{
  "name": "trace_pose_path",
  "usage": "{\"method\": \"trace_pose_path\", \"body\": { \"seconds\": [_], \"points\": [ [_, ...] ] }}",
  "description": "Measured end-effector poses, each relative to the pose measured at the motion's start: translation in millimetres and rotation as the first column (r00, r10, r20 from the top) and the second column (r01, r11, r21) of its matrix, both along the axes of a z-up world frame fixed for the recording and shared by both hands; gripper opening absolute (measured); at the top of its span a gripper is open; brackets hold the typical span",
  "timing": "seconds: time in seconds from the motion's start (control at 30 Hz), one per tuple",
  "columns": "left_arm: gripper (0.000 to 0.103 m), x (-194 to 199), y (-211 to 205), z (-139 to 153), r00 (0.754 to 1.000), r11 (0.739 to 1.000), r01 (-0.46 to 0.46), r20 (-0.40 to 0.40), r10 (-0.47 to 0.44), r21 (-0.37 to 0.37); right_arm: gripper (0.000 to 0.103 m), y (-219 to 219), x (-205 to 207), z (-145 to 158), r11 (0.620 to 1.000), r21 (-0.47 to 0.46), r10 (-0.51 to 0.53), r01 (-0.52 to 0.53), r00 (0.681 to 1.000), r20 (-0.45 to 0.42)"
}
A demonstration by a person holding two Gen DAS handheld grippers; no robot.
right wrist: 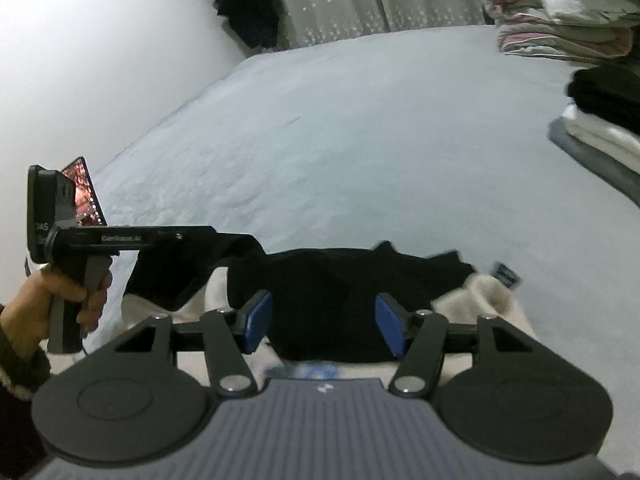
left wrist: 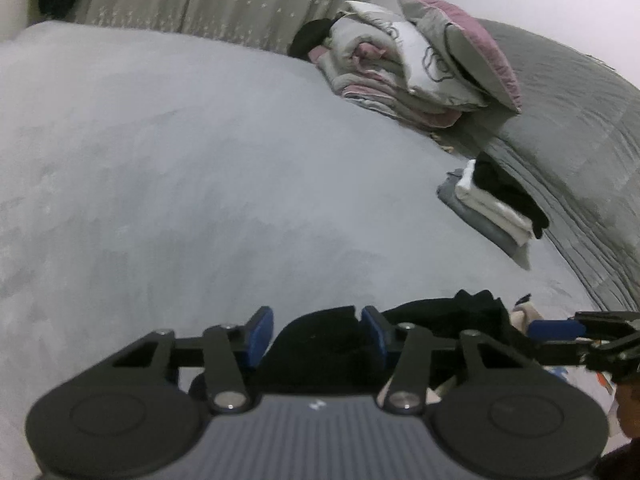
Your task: Fold clothes
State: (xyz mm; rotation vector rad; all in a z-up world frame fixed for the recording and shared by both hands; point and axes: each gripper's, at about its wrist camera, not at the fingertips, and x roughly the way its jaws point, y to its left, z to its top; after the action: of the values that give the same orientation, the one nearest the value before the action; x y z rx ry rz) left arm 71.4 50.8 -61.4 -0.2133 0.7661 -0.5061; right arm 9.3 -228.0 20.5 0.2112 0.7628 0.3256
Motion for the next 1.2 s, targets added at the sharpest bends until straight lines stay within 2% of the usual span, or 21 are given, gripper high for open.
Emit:
{"method": "trace_pose_path", "body": {
  "seconds": [0.03, 0.07, 0.1, 0.17, 0.2, 0.23, 0.27, 0.33, 0.5, 0.67, 0.8, 0.87, 0.97, 1.03, 1.2],
  "points": [
    [0.036, 0.5, -1.5, -1.6, 1.0, 1.0, 0.0, -0.004, 0.0, 0.004, 0.065, 7.1, 6.0, -2.3, 1.0, -0.013, 0.009, -0.009, 1.0, -0.008],
    [0.025, 1.0, -3.1, -3.1, 1.0, 1.0, 0.0, -0.008, 0.0, 0.007, 0.065, 15.1, 11.8, -5.7, 0.999, -0.031, 0.021, -0.022, 1.0, -0.019],
    [0.008, 1.5, -4.6, -4.7, 1.0, 1.0, 0.0, -0.013, 0.0, 0.011, 0.065, 22.7, 15.7, -9.5, 0.998, -0.052, 0.029, -0.03, 0.999, -0.03],
    [0.006, 2.1, -6.5, -6.6, 1.0, 1.0, -0.001, -0.017, 0.001, 0.01, 0.065, 35.6, 21.9, -15.7, 0.993, -0.117, 0.018, -0.022, 0.999, -0.036],
    [0.006, 2.3, -6.6, -5.2, 1.0, 1.0, -0.005, -0.011, 0.006, 0.007, 0.061, 40.7, 23.8, -17.9, 0.989, -0.151, 0.003, -0.008, 0.999, -0.033],
    [0.006, 1.4, -5.6, -2.2, 1.0, 1.0, -0.012, 0.005, 0.012, 0.005, 0.038, 45.8, 25.6, -20.1, 0.983, -0.184, -0.012, 0.007, 0.999, -0.029],
    [0.005, 0.3, -4.5, 1.1, 1.0, 1.0, -0.018, 0.023, 0.018, 0.004, 0.022, 46.1, 27.7, -19.0, 0.98, -0.198, -0.032, 0.027, 0.999, -0.023],
    [0.005, -3.1, 0.1, 9.4, 0.997, 0.999, -0.046, 0.066, 0.046, -0.012, 0.017, 40.2, 28.5, -15.1, 0.98, -0.183, -0.085, 0.082, 0.996, -0.005],
    [0.005, -14.0, 15.8, 30.5, 0.976, 0.989, -0.129, 0.167, 0.14, -0.078, 0.015, 21.1, 18.4, 6.4, 0.968, -0.107, -0.217, 0.227, 0.971, 0.096],
    [0.005, -21.5, 27.9, 45.1, 0.943, 0.972, -0.202, 0.244, 0.226, -0.118, 0.015, 2.6, 5.1, 26.1, 0.938, -0.031, -0.331, 0.344, 0.921, 0.205],
    [0.005, -24.8, 34.7, 52.9, 0.912, 0.956, -0.265, 0.291, 0.29, -0.123, 0.015, -11.8, 0.3, 33.6, 0.912, 0.034, -0.405, 0.409, 0.883, 0.238],
    [0.005, -26.5, 40.2, 55.3, 0.884, 0.937, -0.329, 0.31, 0.35, -0.12, 0.015, -18.0, 2.4, 33.4, 0.901, 0.051, -0.43, 0.43, 0.872, 0.236],
    [0.005, -30.6, 49.6, 58.1, 0.829, 0.891, -0.445, 0.333, 0.449, -0.091, 0.015, -22.8, 5.4, 30.4, 0.885, 0.065, -0.462, 0.46, 0.855, 0.234],
    [0.005, -34.7, 57.4, 58.4, 0.814, 0.872, -0.487, 0.335, 0.475, -0.055, 0.015, -23.7, 6.7, 28.2, 0.879, 0.06, -0.472, 0.472, 0.851, 0.23],
    [0.005, -44.9, 76.4, 52.5, 0.831, 0.864, -0.503, 0.272, 0.486, -0.006, 0.015, -23.1, 10.4, 21.9, 0.883, 0.025, -0.463, 0.468, 0.864, 0.198]
  ]
}}
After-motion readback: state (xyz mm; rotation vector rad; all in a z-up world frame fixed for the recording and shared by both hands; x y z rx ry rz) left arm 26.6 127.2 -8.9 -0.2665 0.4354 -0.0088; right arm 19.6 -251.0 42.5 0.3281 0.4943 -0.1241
